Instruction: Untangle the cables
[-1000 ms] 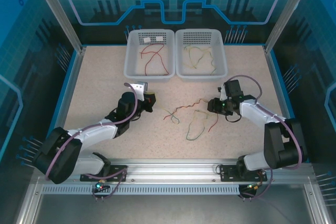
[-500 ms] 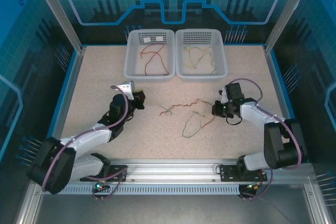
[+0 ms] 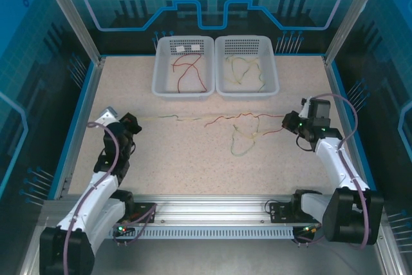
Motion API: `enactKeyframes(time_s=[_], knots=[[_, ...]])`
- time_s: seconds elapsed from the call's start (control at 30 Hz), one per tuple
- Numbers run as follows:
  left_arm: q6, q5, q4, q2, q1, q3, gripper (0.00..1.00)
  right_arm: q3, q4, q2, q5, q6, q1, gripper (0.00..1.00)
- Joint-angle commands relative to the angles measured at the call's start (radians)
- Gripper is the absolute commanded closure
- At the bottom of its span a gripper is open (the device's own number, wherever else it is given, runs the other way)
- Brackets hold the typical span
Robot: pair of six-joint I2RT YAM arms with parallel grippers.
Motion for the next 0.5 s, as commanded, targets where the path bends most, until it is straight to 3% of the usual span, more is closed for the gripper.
enactKeyframes(time_s=[0.0, 0.27, 0.47], knots=[[-0.051, -0.138, -0.122, -0.047, 0.09, -0.021, 1.0, 0.046, -0.011, 0.008, 0.031, 0.039, -0.104, 1.0], [-0.104, -0.187, -0.229, -0.095, 0.228, -0.03, 1.0, 0.077, -0.05, -0.002, 0.007, 0.063, -0.281, 1.0], [-0.101, -0.187, -0.238, -0.09, 0.292, -0.029, 1.0, 0.103, -0.102, -0.064, 0.066, 0.078, -0.333, 1.0]])
